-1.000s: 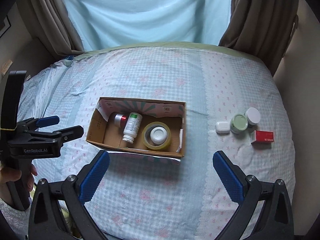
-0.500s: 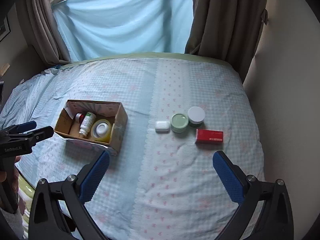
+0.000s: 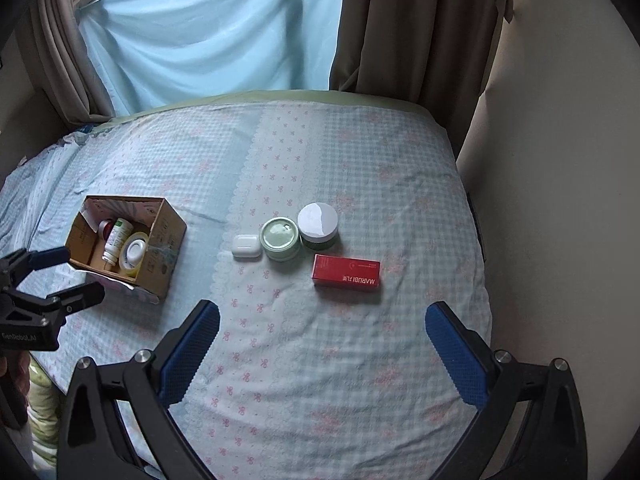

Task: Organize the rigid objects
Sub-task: 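Lift both tools from the box and move toward the remaining jars, then grasp the pale green jar with the left tool while the right tool grasps the red MARUBI box, then carry the pale green jar and MARUBI box into the cardboard box and release both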

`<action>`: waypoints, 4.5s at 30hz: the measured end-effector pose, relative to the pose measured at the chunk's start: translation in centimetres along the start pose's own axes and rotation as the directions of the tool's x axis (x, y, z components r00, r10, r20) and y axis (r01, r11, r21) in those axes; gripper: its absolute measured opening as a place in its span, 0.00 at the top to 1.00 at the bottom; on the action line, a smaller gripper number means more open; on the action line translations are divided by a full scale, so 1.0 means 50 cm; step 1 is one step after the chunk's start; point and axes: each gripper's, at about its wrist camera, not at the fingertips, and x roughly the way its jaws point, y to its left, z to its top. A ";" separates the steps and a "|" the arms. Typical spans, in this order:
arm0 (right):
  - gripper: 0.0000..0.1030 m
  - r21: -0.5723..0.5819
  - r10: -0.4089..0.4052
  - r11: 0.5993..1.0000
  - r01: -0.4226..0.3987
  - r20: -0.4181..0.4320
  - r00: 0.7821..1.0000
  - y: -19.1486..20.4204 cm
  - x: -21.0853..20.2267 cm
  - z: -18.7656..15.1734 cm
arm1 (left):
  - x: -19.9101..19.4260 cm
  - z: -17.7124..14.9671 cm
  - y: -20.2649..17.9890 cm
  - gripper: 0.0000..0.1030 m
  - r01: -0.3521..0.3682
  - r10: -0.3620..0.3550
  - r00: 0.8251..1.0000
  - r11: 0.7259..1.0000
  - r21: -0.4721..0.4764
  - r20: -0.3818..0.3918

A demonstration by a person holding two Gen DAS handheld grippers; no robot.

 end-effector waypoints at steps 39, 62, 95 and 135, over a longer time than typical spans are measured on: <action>0.53 -0.846 -0.127 0.428 -0.319 -0.405 0.905 0.046 0.596 -0.034 | 0.681 0.205 -0.132 0.33 0.125 0.033 0.919 0.921 0.369 -0.393; 0.64 -0.362 0.087 0.895 -0.261 -0.431 0.898 -0.046 0.478 0.062 | 0.461 0.191 -0.068 0.34 0.114 -0.044 0.958 0.964 0.239 -0.282; 0.64 -0.124 0.326 0.935 -0.331 -0.060 0.944 0.300 -0.035 0.182 | -0.201 -0.005 0.280 0.34 -0.042 0.059 0.994 0.985 -0.169 0.097; 0.64 0.358 0.328 0.907 -0.222 -0.269 0.906 0.771 0.461 0.196 | 0.217 -0.049 0.791 0.34 -0.030 0.049 0.963 0.997 0.075 -0.267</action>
